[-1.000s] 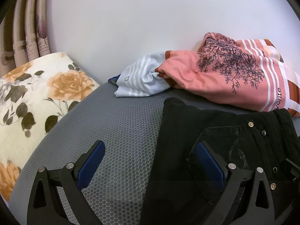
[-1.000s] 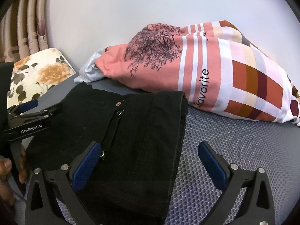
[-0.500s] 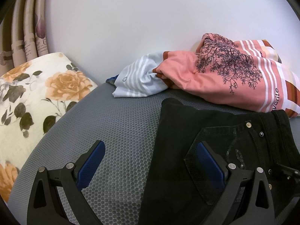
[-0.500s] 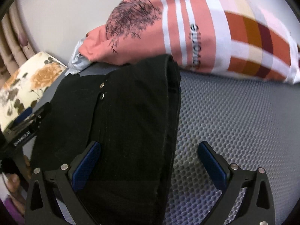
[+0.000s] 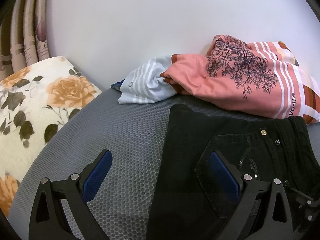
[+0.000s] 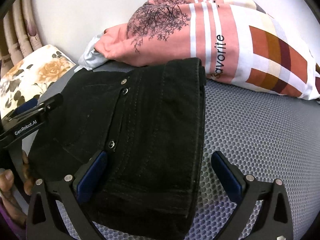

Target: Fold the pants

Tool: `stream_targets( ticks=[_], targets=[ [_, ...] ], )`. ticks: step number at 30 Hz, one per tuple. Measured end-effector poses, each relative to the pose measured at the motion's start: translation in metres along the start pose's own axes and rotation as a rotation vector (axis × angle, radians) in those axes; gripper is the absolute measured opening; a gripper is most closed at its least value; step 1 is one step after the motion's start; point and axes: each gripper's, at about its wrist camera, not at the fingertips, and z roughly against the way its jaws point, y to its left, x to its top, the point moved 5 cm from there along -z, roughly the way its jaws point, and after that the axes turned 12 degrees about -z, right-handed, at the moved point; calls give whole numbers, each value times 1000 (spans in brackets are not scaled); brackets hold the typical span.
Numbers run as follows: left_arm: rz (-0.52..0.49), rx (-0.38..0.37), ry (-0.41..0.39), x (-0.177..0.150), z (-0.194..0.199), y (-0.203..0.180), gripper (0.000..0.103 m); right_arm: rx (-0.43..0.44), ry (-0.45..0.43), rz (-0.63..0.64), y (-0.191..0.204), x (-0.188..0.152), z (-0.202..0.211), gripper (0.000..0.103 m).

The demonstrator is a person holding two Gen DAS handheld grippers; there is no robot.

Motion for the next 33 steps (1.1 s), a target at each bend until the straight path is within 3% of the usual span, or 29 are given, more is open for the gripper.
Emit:
stream_targets(
  ticks=[33],
  targets=[
    [-17,-22,-10,1,3,-3,98,-24,-17,20,1,1,-1,103]
  ],
)
